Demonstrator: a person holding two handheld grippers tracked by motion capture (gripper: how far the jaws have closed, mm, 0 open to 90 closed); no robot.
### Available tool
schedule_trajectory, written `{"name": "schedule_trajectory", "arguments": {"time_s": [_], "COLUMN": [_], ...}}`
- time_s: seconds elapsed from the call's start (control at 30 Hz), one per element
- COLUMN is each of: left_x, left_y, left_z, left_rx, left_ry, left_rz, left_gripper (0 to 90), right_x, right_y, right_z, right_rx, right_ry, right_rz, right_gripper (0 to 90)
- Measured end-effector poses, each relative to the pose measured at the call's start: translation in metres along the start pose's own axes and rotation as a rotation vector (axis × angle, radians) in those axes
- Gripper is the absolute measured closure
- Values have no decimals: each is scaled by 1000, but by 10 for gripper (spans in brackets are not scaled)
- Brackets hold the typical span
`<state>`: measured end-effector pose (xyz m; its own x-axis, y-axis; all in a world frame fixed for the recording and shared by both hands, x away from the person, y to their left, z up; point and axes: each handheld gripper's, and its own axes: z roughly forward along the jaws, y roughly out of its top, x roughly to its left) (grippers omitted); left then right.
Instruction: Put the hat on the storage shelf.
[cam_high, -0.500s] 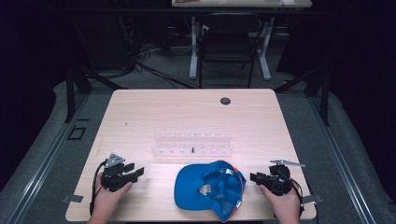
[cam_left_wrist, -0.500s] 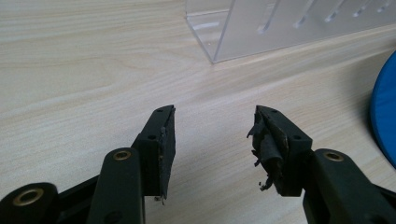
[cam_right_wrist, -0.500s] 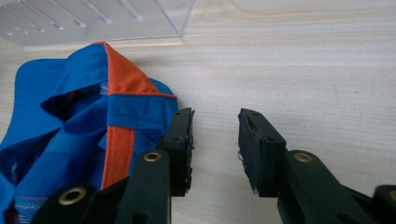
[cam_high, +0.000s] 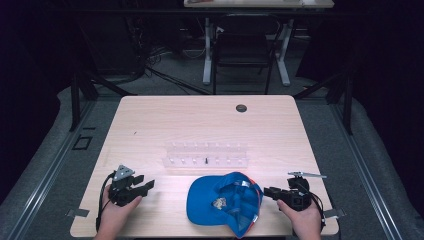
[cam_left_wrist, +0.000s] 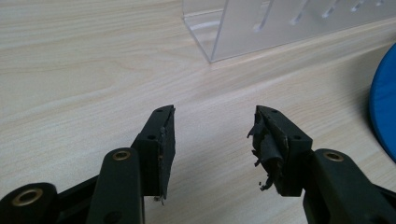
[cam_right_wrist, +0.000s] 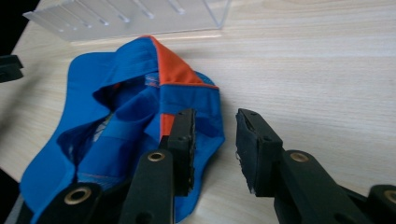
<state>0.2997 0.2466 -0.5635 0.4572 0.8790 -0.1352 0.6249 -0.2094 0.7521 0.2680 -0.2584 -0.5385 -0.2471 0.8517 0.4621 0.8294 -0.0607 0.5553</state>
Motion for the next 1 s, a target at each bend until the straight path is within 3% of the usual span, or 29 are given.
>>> {"name": "schedule_trajectory", "arguments": {"time_s": [0.4, 0.6, 0.7, 0.8, 1.0], "left_x": [-3, -4, -6, -7, -8], "left_y": [1, 2, 2, 3, 3], "left_z": [2, 3, 3, 3, 4], "left_rx": [18, 12, 17, 11, 15], "left_ry": [3, -2, -2, -2, -1], "left_rz": [24, 28, 31, 40, 42], "left_gripper": [492, 492, 492, 492, 491], "right_x": [13, 16, 15, 16, 16], "right_y": [-3, -3, 2, 0, -11], "right_z": [3, -2, -5, -7, 1], "right_rx": [33, 29, 53, 60, 83], "right_ry": [28, 80, 121, 102, 115], "right_rz": [-18, 9, 30, 23, 22], "right_gripper": [637, 616, 614, 613, 614]}}
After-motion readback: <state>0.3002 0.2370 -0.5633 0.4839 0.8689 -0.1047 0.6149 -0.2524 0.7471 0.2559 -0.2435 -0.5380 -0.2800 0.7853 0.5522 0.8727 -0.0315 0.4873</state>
